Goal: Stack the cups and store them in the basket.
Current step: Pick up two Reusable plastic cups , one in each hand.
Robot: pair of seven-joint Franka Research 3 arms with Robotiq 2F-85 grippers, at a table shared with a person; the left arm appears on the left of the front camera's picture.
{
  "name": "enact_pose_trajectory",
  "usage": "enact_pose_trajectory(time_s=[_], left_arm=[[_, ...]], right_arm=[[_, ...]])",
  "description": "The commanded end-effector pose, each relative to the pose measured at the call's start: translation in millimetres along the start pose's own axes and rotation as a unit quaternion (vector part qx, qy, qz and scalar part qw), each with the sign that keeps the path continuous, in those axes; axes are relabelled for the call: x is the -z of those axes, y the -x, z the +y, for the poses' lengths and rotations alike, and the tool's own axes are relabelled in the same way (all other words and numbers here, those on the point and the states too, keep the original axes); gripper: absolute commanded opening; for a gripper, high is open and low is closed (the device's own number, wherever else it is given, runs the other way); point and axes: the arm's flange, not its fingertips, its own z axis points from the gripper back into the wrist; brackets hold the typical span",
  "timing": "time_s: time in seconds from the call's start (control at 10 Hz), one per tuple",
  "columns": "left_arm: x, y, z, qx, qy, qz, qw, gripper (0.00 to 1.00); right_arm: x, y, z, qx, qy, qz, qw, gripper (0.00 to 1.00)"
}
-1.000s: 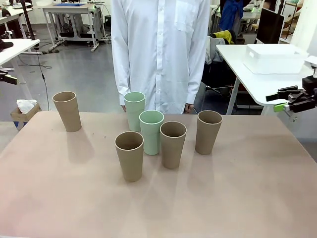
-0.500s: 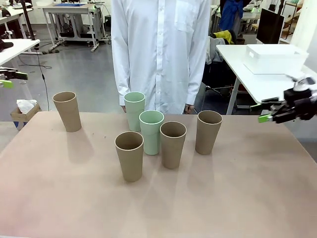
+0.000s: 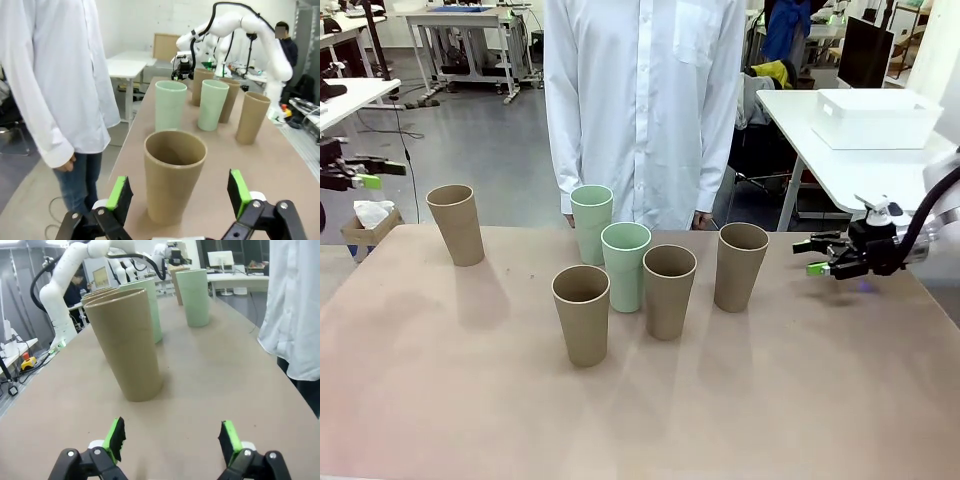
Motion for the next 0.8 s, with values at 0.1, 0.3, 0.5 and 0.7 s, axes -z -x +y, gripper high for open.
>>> enact_pose_trajectory(time_s=[0.1,0.3,0.5,0.7], left_arm=[[-6.7,22.3,22.7,-0.021,0.002,0.013,1.000,1.00],[-4.9,33.6,31.6,-0.025,0.012,0.002,1.000,1.00],[0.3,43.1,21.1,-0.018,0.000,0.010,1.000,1.00],[0.3,43.1,21.1,-0.018,0.000,0.010,1.000,1.00]], right_arm=[[19.4,18.1,-1.3,-0.022,-0.025,-0.052,0.998,1.00],[38.4,20.8,16.6,-0.015,-0.035,-0.045,0.998,1.00],[24.5,22.8,0.6,-0.008,-0.031,-0.032,0.999,1.00],[24.5,22.8,0.6,-0.008,-0.031,-0.032,0.999,1.00]])
